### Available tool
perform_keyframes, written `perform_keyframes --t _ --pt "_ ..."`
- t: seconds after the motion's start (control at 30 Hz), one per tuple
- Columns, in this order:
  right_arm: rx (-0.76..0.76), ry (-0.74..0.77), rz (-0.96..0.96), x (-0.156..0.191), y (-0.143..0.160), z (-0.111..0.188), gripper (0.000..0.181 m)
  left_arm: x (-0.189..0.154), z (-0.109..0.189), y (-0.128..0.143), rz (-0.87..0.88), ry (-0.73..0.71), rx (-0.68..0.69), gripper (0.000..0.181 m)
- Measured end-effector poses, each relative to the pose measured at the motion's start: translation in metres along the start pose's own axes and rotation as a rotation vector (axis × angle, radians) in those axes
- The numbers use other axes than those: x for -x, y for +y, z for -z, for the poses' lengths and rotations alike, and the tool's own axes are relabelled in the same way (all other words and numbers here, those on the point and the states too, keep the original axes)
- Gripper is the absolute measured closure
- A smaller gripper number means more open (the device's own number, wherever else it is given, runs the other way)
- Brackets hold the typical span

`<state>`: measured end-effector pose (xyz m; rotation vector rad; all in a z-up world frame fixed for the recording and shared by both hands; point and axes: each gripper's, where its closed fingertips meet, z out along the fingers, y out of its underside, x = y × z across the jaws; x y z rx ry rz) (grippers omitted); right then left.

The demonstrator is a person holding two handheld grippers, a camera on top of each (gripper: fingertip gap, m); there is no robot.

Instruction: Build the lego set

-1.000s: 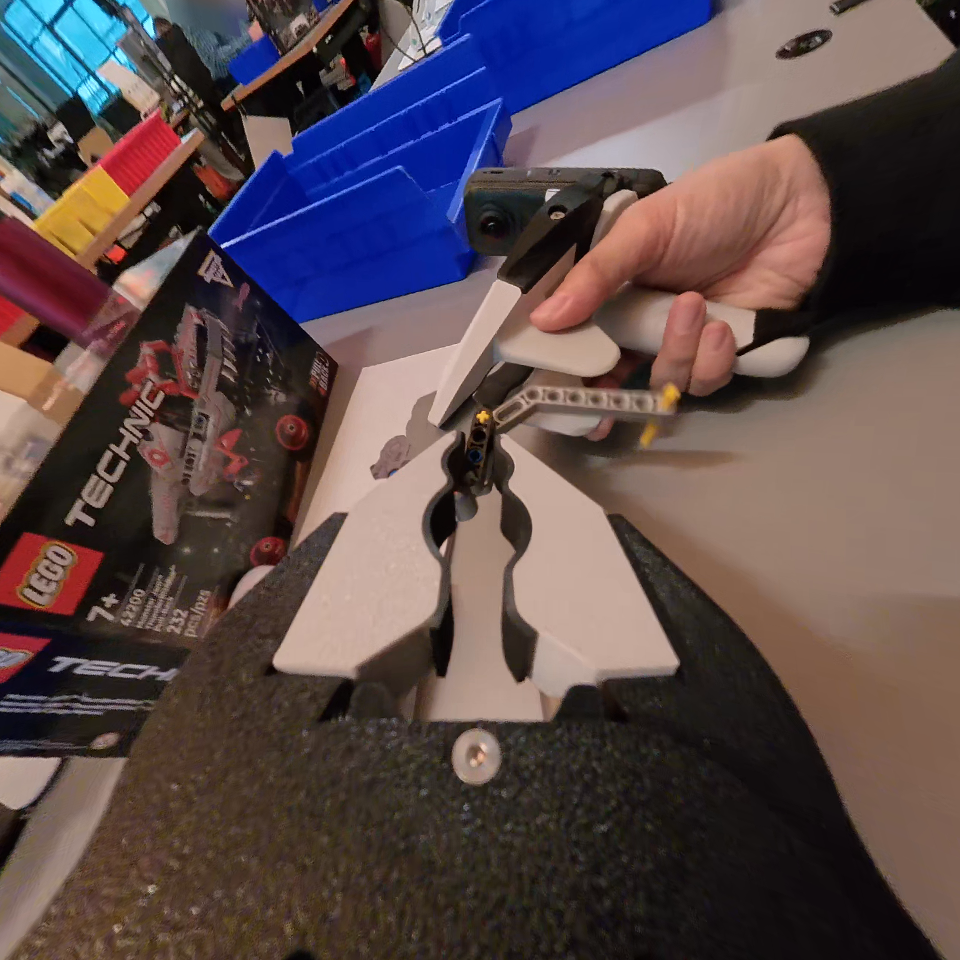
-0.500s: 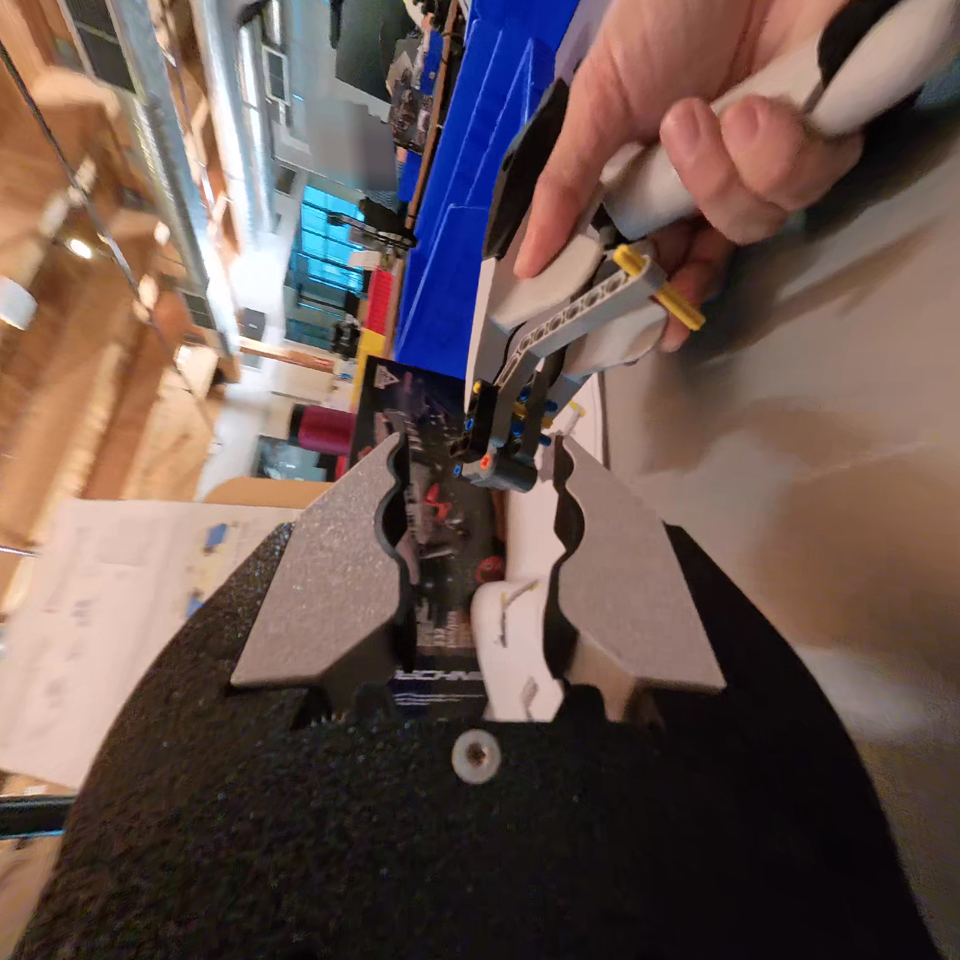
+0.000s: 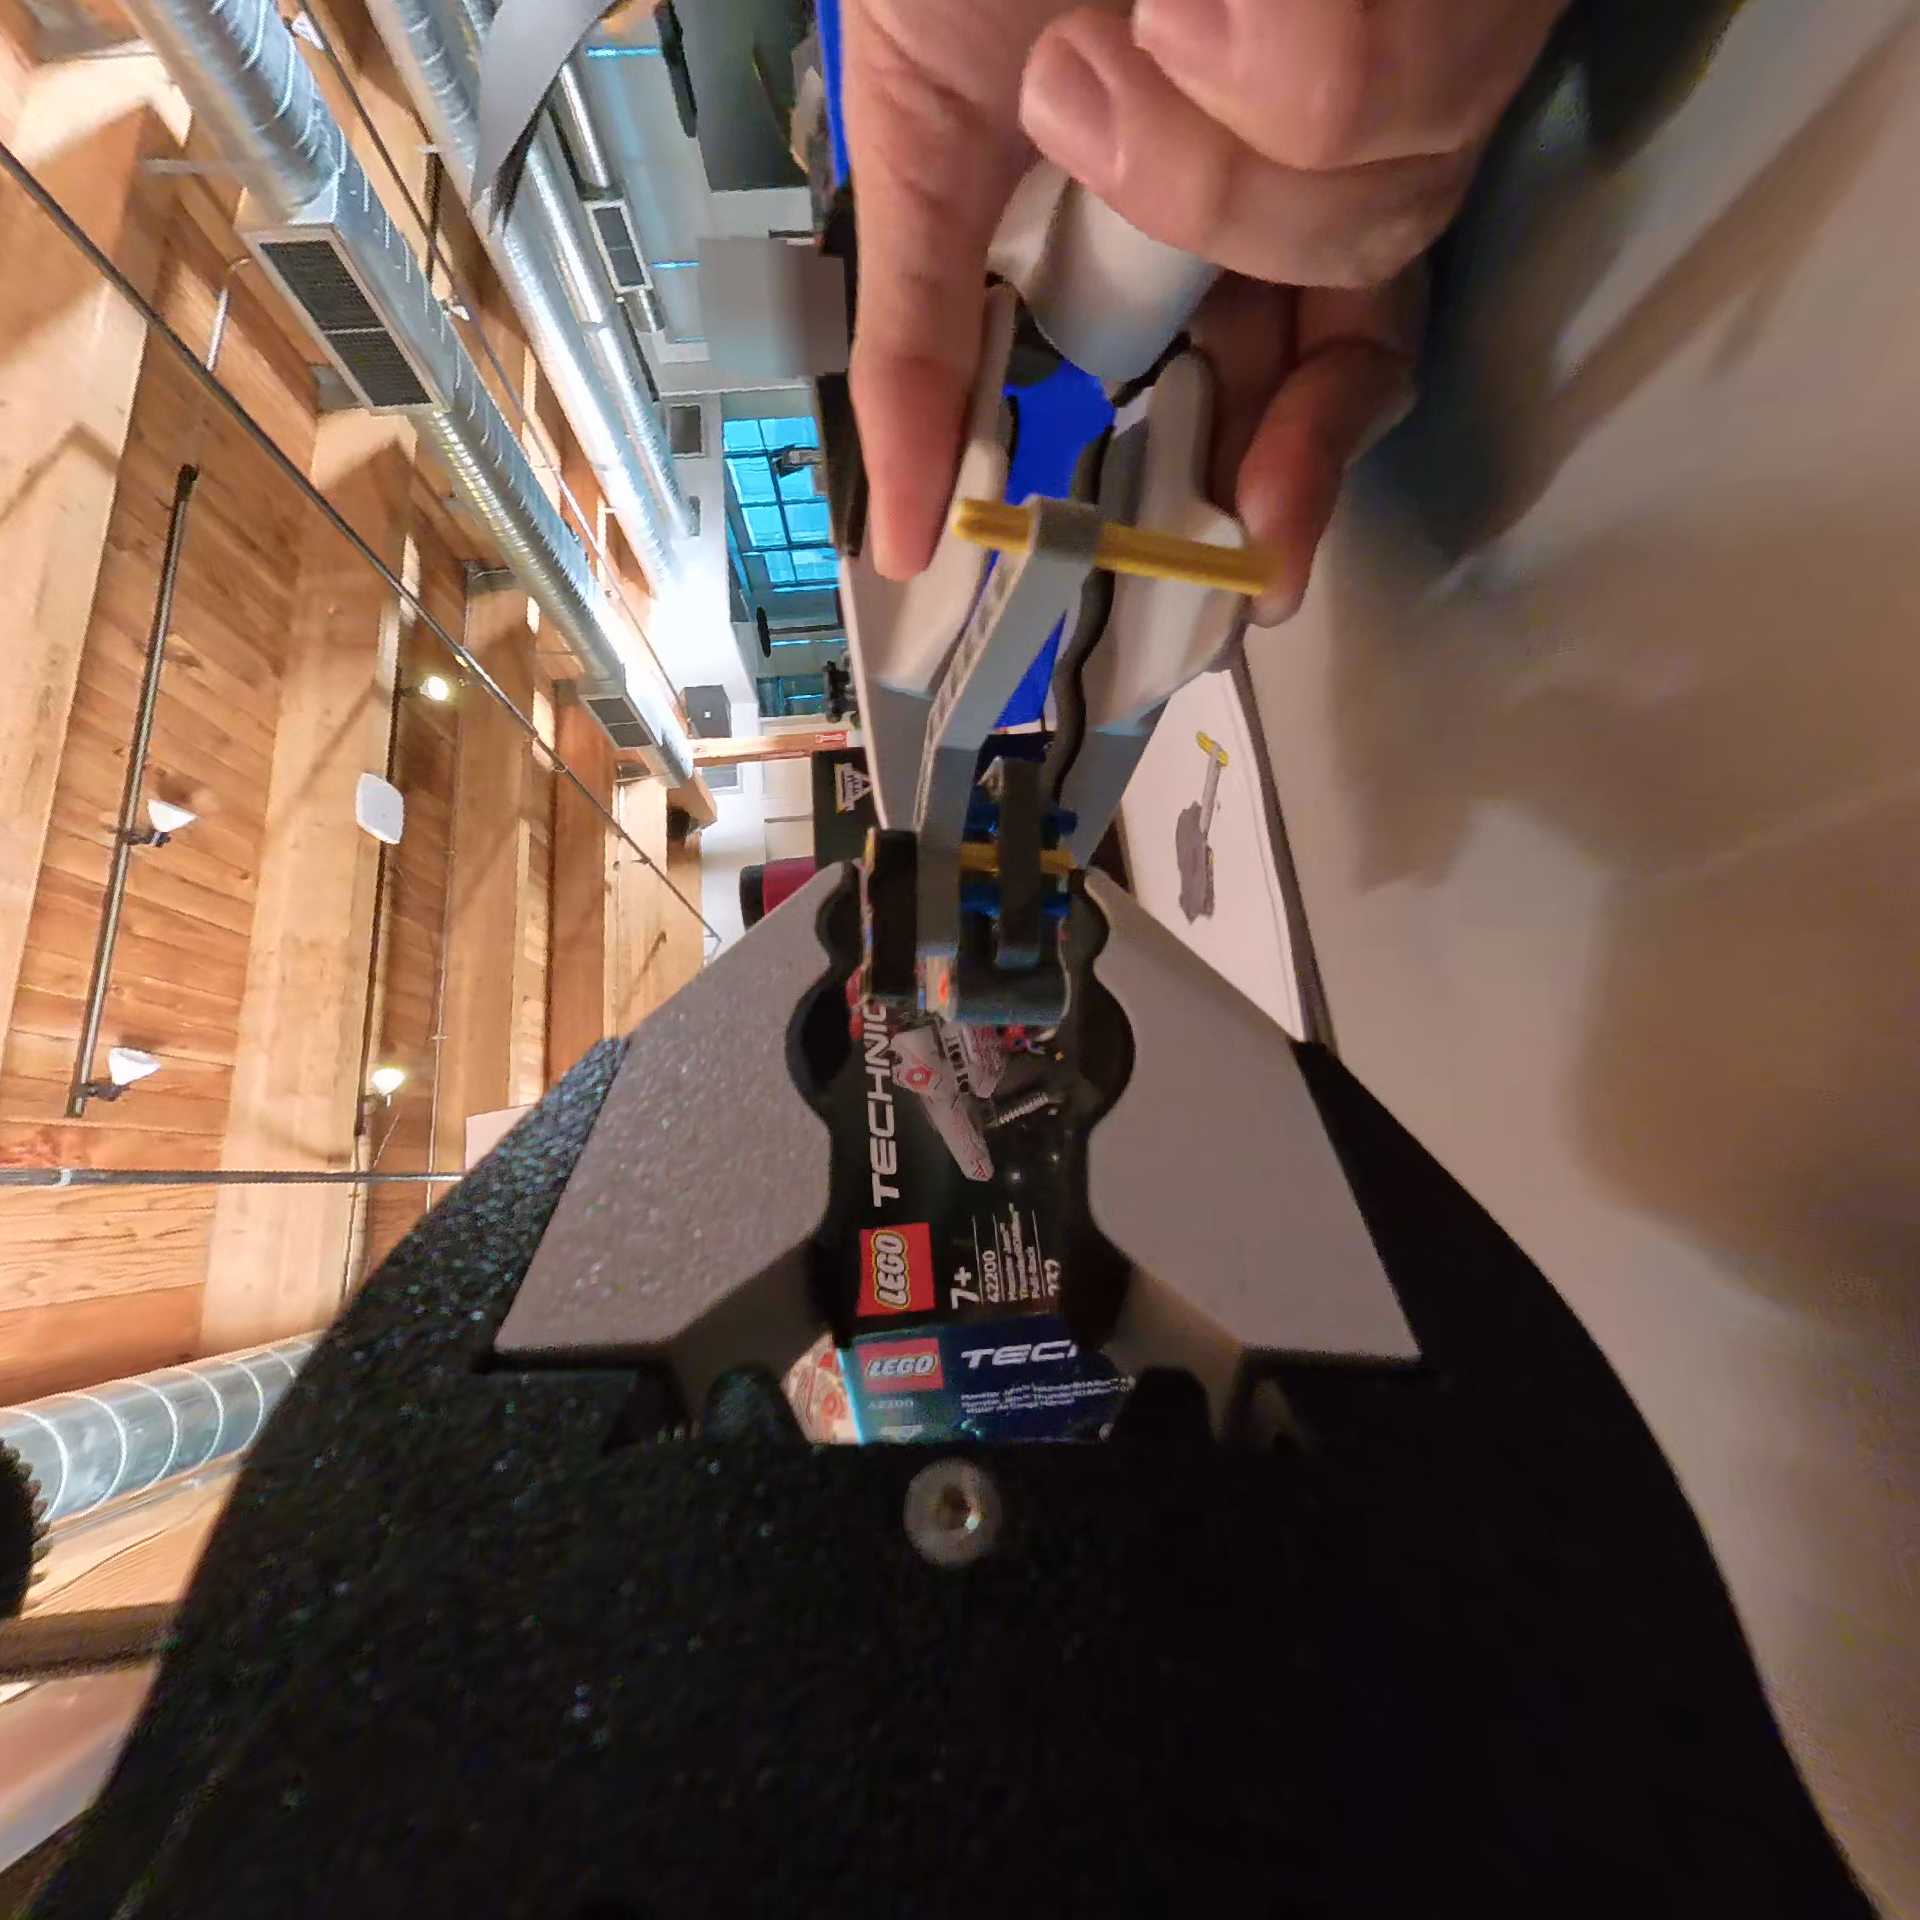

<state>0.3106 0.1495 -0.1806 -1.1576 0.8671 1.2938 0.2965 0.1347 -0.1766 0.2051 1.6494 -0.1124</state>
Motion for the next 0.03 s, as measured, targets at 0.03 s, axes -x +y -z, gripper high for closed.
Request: perform_keyframes --t 0.03 --pt "-0.002 0.0 -0.005 -0.0002 0.0002 -0.0004 0.157 -0.0008 -0.0012 0.0002 -0.001 -0.002 0.003 0.146"
